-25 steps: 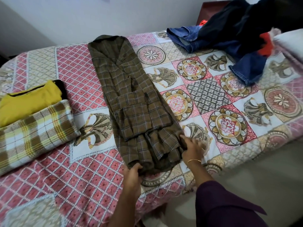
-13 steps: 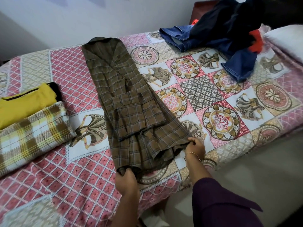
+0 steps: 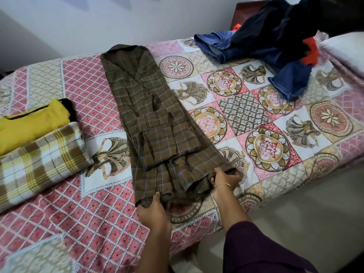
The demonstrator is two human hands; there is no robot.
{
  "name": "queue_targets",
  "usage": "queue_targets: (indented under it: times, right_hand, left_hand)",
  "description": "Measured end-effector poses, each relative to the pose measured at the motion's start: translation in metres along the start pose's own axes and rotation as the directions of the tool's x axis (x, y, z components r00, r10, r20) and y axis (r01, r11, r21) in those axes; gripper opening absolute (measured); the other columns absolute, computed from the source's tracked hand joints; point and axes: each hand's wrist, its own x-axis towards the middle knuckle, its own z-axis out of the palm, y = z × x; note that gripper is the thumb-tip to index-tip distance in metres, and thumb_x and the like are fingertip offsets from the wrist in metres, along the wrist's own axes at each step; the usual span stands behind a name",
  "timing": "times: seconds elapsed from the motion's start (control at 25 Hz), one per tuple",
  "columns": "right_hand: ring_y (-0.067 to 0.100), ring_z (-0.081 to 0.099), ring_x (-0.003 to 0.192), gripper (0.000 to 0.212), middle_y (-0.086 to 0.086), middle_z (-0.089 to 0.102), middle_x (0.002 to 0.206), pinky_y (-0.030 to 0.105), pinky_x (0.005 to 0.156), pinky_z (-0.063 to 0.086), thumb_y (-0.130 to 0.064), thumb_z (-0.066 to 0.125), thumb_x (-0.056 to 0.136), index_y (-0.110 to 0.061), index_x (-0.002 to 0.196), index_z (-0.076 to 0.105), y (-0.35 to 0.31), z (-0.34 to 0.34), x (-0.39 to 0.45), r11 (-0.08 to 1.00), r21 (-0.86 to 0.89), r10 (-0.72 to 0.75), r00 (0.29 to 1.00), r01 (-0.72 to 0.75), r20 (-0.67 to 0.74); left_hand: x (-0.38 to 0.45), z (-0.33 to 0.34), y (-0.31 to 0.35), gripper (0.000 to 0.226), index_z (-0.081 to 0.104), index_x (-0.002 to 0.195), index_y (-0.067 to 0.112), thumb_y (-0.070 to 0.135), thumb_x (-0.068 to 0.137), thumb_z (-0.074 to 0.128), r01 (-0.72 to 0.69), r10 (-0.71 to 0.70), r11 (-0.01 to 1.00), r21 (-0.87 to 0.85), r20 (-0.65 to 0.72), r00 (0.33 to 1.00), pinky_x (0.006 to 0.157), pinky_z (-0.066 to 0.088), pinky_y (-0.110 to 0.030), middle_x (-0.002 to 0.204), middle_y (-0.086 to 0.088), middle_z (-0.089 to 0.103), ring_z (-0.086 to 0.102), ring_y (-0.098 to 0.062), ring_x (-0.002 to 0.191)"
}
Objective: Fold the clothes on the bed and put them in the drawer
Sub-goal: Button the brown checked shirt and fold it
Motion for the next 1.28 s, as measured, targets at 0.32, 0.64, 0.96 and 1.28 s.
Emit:
queue_targets:
  times: [0.32,0.64,0.96,1.28]
  right_hand:
    - [0.025,0.055,0.102,0.057,0.000,0.047,0.127,0.043,0.089,0.052,0.006,0.052,0.085,-0.027,0.131,0.045,-0.078,0.083,-0.029,0.951,0.144,-0.298,0.936,0.274,0.185]
    - [0.031,0.055,0.097,0.026,0.020,0.050,0.105,0.029,0.050,0.057,0.008,0.041,0.093,-0.012,0.076,0.044,-0.110,0.201,-0.010,0.994,0.106,-0.049,0.884,-0.001,0.465]
    - [0.030,0.054,0.116,0.066,0.014,0.054,0.122,0.033,0.092,0.046,-0.004,0.048,0.095,-0.015,0.148,0.009,-0.113,0.297,0.038,0.951,-0.159,-0.097,0.745,0.264,0.660]
    - [0.013,0.053,0.100,0.063,0.005,0.056,0.113,0.008,0.075,0.040,-0.005,0.051,0.093,-0.019,0.147,0.022,-0.094,0.307,0.057,0.684,-0.202,-0.310,0.530,0.701,0.789]
  left_hand:
    - [-0.029,0.054,0.115,0.062,0.033,0.140,0.026,-0.006,0.090,0.053,-0.115,0.159,0.963,-0.243,0.173,0.972,0.063,0.059,-0.031,0.112,-0.004,0.048,0.057,-0.017,0.079]
    - [0.046,0.125,0.196,0.010,0.055,0.082,0.003,0.004,0.092,0.054,0.012,0.022,0.966,-0.256,0.129,0.991,0.048,0.048,-0.020,0.077,-0.008,0.057,0.058,-0.017,0.068]
    - [0.133,0.182,0.202,0.056,0.015,0.144,0.012,-0.008,0.094,0.026,-0.580,0.511,0.815,-0.025,0.503,0.697,0.108,0.034,-0.033,0.135,-0.011,0.045,0.047,-0.022,0.125]
    - [0.126,0.182,0.182,0.048,0.057,0.107,0.009,0.052,0.091,0.042,-0.545,0.558,0.520,0.658,0.221,0.800,0.077,0.043,-0.033,0.098,-0.009,0.062,0.059,-0.031,0.095]
